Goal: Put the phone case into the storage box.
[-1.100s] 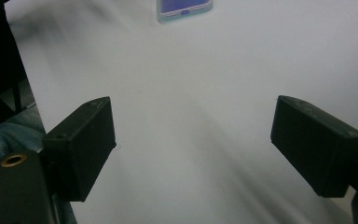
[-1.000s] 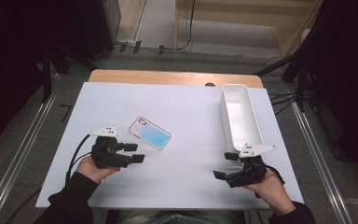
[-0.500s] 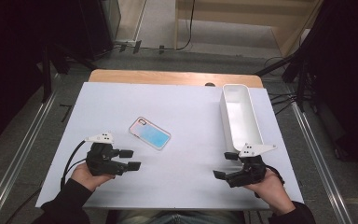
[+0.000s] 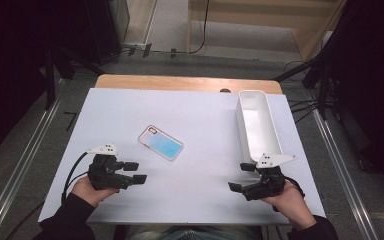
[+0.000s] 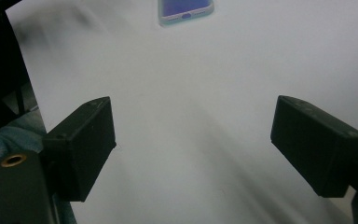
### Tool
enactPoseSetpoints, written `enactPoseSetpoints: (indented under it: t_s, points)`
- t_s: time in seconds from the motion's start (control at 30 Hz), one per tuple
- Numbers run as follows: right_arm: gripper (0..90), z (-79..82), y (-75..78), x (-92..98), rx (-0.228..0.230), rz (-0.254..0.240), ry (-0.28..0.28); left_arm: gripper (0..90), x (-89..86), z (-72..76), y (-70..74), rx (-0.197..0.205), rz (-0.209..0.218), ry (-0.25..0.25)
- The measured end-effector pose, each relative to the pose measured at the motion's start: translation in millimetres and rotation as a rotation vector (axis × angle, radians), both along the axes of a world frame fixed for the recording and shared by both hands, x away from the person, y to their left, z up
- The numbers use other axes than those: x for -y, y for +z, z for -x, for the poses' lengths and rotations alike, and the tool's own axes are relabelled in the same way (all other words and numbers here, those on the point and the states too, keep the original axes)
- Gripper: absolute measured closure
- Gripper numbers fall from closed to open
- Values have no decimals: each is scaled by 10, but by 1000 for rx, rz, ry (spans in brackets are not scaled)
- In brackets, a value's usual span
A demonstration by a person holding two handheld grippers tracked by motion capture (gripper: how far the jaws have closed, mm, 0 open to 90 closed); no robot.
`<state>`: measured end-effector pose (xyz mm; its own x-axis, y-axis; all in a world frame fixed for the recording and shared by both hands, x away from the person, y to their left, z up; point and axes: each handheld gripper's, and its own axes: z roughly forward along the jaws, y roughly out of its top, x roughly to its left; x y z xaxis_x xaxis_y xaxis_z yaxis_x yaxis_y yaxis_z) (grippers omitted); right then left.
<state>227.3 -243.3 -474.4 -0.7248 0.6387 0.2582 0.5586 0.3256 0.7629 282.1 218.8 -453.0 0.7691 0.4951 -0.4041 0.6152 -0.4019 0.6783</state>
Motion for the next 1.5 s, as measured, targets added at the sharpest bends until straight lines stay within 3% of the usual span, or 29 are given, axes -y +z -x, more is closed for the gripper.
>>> enactPoseSetpoints:
  t_s: [0.23, 0.53, 0.77, 0.8, 0.9, 1.0, 1.03, 1.23, 1.5]
  points:
    - [124, 15, 61, -32, 21, -44, 19, 312, 8, 6, 7, 8, -11, -1]
    - [124, -31, 158, -119, 16, -25, 21, 312, 7, 10, 19, 6, 13, -7]
    - [124, -82, 201, -179, 19, -45, 27, 311, 4, 19, 41, 25, 3, 3]
    - [123, -103, 212, -194, 17, -44, 33, 266, 6, 15, 36, 23, 3, 3]
    - [122, -117, 221, -205, 12, -49, 35, 265, 10, 10, 35, 25, -8, -3]
    - [99, -145, 239, -217, 18, -55, 31, 265, 17, 17, 34, 25, -10, -2]
    - [0, -159, 269, -219, 12, -59, 27, 266, 19, 18, 30, 27, -5, -5]
    - [0, -222, 315, -227, 16, -89, 13, 265, 20, 23, 37, 32, -16, -4]
    - [0, -294, 319, -347, 17, -74, 36, 266, 17, 20, 34, 30, 1, 3]
